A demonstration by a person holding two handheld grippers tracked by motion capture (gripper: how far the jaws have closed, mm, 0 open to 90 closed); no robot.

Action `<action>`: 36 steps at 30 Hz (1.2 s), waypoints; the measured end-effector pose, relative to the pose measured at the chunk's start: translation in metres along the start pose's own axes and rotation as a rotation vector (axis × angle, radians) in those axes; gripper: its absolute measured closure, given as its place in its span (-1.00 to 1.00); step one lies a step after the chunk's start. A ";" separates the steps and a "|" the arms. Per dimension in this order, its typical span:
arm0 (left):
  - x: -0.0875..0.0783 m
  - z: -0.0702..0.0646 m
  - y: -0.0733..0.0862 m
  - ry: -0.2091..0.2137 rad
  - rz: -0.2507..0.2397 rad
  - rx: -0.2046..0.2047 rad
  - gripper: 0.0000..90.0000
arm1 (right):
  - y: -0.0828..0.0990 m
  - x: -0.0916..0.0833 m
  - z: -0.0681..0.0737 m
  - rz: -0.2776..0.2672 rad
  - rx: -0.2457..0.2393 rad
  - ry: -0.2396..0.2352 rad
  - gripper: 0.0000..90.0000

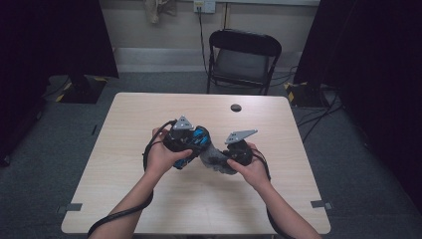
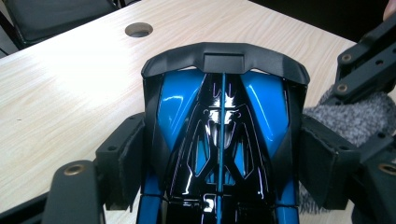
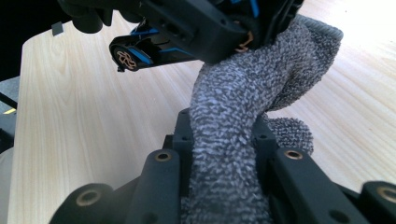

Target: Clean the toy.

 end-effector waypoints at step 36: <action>0.010 -0.003 -0.015 -0.007 -0.025 0.000 -0.43 | 0.003 0.041 0.039 0.083 -0.093 -0.103 0.59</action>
Point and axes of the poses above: each handheld gripper's, and its own axes: x roughly forward along the jaws, y roughly out of its underside, z roughly to its left, the point moved 6 cm from there along x, roughly forward along the jaws, and after that the axes turned 1 degree about -y, right-handed, at the moved point
